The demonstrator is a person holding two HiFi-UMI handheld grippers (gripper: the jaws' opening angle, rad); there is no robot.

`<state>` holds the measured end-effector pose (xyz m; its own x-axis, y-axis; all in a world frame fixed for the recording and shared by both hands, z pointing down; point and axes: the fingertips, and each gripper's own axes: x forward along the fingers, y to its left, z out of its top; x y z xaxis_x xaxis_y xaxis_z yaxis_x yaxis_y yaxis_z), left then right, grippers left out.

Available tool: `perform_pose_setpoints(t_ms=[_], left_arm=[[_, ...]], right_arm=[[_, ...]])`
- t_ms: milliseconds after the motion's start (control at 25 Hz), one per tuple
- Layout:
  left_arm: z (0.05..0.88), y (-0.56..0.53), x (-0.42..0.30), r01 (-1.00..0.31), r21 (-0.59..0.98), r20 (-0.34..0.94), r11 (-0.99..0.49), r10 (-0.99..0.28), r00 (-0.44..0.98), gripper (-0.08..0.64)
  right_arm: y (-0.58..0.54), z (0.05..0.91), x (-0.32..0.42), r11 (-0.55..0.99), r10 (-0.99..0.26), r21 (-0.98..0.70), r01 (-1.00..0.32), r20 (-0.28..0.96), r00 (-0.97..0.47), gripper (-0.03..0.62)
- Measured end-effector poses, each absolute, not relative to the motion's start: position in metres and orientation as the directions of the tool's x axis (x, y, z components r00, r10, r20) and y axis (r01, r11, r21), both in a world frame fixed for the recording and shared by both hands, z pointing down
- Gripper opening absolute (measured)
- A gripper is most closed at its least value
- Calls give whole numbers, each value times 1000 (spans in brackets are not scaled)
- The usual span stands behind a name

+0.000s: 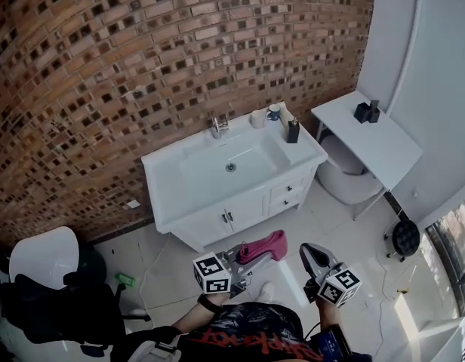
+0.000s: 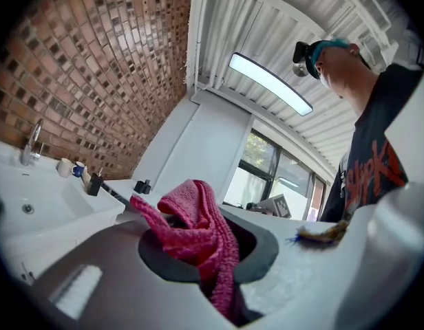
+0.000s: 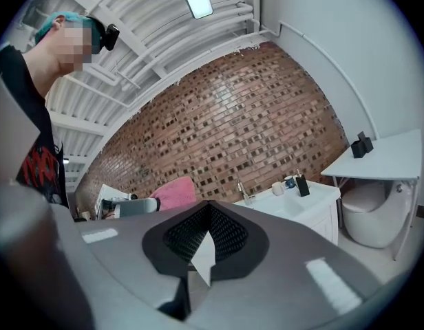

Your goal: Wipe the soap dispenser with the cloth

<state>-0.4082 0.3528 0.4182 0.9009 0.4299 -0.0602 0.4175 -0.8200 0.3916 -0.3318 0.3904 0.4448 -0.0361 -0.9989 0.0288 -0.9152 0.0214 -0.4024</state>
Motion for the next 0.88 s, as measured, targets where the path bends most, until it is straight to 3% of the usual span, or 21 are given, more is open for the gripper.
perform_pose_setpoints(t_ms=[280,520,880], left_arm=[[421,327,-344,344,483,-48,-805,367,929,48],[417,309,-306,447,402,-132,-799,432,892,48],[419,217,-243,526,348,-140,-776,512,847,44]], right_arm=[[370,445,-276,27,-999,-439,-898,3,-32,0],[343,466,-234,-13,-1000,-494,-869,7,10,0],[243,455,-166,-71,-997,-442,-894,56,51,0]])
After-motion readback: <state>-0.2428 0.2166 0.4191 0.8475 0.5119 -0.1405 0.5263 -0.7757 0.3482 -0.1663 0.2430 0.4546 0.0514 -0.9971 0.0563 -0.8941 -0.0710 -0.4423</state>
